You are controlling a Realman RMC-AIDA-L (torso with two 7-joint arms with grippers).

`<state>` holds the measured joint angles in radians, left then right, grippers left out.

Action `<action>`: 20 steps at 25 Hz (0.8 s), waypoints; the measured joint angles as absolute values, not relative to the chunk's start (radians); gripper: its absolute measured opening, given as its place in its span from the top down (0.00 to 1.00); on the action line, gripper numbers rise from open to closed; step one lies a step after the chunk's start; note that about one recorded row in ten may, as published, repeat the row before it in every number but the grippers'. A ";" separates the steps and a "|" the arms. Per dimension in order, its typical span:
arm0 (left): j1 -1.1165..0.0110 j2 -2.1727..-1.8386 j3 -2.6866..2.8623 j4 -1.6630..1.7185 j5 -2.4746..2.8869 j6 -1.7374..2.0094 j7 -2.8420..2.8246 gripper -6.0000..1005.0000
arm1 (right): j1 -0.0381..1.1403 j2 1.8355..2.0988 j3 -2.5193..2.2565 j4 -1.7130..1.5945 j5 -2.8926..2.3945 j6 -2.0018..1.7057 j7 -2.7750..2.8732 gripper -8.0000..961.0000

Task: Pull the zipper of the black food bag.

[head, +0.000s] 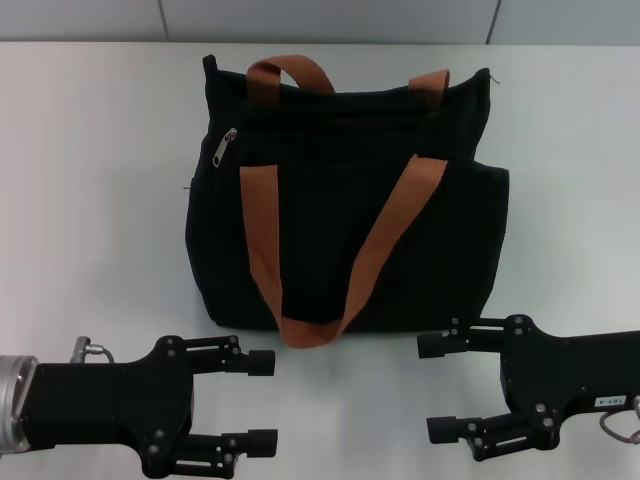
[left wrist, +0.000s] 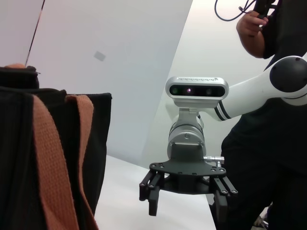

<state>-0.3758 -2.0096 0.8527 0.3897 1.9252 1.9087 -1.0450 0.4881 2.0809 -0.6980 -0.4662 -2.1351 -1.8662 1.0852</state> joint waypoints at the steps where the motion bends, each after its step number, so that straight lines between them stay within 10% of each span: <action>1: -0.376 -2.010 0.853 0.390 1.925 1.909 -1.045 0.25 | 0.488 2.081 -0.698 -0.466 -2.135 -1.866 1.085 0.14; 20: -0.373 -2.010 0.837 0.404 1.917 1.939 -1.038 0.25 | 0.496 2.083 -0.703 -0.453 -2.135 -1.837 1.086 0.14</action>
